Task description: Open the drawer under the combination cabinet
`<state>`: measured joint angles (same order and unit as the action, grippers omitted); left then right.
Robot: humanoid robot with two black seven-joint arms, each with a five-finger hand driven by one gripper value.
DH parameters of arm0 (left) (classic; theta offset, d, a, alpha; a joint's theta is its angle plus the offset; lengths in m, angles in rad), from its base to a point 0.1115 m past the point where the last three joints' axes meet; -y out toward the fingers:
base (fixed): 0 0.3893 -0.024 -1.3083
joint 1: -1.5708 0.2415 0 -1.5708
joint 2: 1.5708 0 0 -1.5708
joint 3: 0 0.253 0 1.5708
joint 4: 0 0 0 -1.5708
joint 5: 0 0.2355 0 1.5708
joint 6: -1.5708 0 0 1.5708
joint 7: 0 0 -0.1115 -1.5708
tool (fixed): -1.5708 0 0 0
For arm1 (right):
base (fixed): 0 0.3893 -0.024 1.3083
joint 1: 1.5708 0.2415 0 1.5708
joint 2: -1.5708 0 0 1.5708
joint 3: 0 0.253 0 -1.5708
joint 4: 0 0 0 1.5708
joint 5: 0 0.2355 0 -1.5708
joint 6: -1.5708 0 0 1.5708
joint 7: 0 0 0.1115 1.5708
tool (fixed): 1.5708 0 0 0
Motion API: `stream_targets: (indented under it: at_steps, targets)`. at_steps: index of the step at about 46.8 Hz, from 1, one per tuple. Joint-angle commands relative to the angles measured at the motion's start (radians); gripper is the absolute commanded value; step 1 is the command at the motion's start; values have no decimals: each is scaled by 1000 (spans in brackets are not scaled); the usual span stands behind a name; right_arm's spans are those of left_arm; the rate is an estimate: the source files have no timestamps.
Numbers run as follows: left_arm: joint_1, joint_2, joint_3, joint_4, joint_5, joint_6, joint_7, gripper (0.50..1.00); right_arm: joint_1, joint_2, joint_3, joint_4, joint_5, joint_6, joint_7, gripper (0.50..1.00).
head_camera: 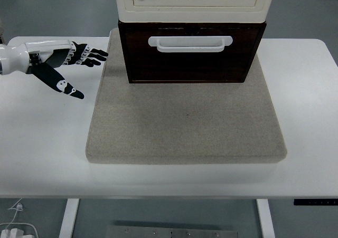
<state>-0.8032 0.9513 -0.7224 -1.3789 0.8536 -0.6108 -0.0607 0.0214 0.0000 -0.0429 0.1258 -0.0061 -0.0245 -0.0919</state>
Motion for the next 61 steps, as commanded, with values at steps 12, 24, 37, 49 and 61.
stream_targets:
  at_steps: [12, 24, 37, 49, 61]
  targets:
    - [-91, -37, 0, -25, 30, 0, 2, 1000, 0, 0, 0, 0, 0, 0, 0, 928]
    - [-152, -63, 1, -55, 35, 0, 7, 1000, 0, 0, 0, 0, 0, 0, 0, 928]
    - [-231, -138, 3, -55, 93, 0, 39, 1000, 0, 0, 0, 0, 0, 0, 0, 928]
    - [-261, -198, 3, -45, 90, 0, 139, 1000, 0, 0, 0, 0, 0, 0, 0, 928]
    - [-249, -232, 3, -42, 71, 0, 205, 1000, 0, 0, 0, 0, 0, 0, 1, 928]
